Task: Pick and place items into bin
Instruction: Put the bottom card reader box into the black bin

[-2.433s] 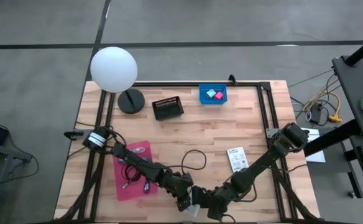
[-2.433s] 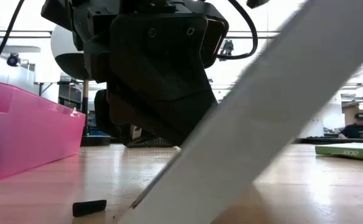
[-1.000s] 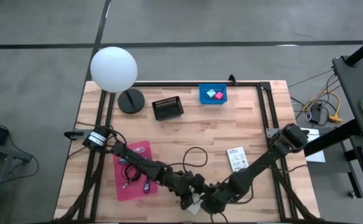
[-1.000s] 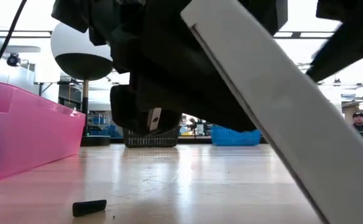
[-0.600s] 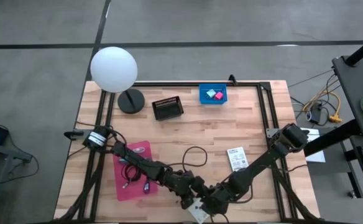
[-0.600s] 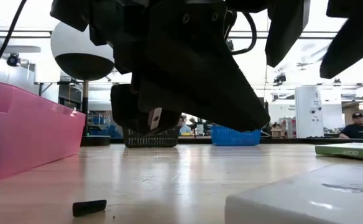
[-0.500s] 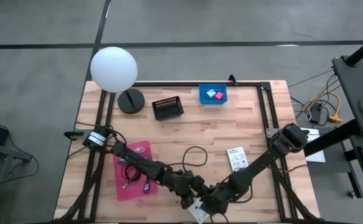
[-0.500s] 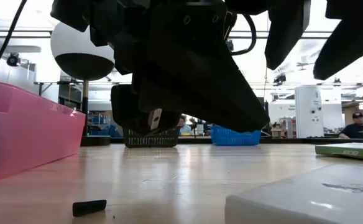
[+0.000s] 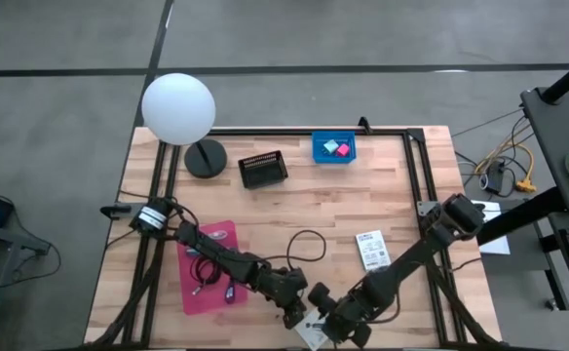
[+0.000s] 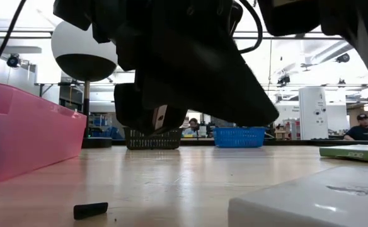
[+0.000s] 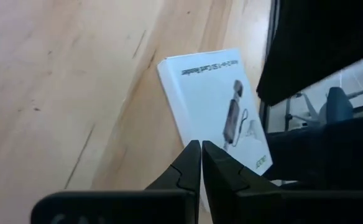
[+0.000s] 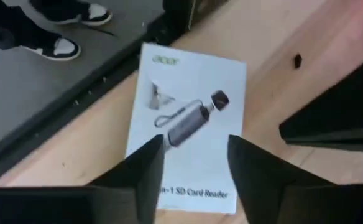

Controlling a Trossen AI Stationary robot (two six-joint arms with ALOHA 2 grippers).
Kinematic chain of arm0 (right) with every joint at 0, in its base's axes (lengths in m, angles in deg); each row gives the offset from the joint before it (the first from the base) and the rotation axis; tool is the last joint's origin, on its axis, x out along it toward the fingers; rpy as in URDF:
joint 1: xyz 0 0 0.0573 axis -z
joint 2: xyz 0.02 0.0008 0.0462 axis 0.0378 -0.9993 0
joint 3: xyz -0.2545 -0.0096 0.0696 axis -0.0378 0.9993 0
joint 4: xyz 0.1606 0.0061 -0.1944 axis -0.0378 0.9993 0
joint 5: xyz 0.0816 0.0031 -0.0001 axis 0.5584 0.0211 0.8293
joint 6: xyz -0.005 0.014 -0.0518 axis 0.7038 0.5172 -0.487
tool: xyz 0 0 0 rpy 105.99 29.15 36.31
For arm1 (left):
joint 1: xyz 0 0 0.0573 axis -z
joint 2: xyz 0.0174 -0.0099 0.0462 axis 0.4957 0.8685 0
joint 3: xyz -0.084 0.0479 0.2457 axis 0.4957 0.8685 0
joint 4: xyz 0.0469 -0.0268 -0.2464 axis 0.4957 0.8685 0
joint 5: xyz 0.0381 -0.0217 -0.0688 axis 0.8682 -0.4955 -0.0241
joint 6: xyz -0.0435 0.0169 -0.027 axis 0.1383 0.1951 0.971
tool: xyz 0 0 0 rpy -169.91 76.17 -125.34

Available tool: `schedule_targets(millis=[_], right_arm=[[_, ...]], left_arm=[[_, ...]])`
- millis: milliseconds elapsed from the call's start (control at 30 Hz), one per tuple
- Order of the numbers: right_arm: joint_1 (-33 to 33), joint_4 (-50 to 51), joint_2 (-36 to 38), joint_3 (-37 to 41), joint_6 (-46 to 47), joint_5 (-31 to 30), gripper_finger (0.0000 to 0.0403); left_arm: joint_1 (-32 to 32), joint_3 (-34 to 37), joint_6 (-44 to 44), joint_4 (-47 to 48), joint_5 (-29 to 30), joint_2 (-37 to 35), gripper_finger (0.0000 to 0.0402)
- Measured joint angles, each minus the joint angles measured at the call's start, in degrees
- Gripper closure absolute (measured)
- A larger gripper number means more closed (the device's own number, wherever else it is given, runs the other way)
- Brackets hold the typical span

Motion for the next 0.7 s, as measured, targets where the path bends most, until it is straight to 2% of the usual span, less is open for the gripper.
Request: schedule_targets(millis=[200, 333, 467, 700], right_arm=[[-1.74, -3.49, 0.00, 0.00, 1.56, -0.28, 0.0165], [-2.31, -6.04, -0.46, 0.31, 3.36, -2.30, 0.0128], [-2.63, -6.38, -2.66, 0.42, 4.97, -3.30, 0.0115], [-4.58, -7.05, -7.96, 0.23, 5.99, -4.13, 0.0126]], left_arm=[[-0.02, -0.49, 0.05, -0.15, -2.91, 0.00, 0.0402], [0.00, -0.38, -1.48, -0.06, -4.22, 0.00, 0.0402], [0.00, -0.02, -2.97, 0.40, -4.76, 0.00, 0.0402], [-0.09, 0.60, -3.41, 2.19, -4.74, 0.00, 0.0402]])
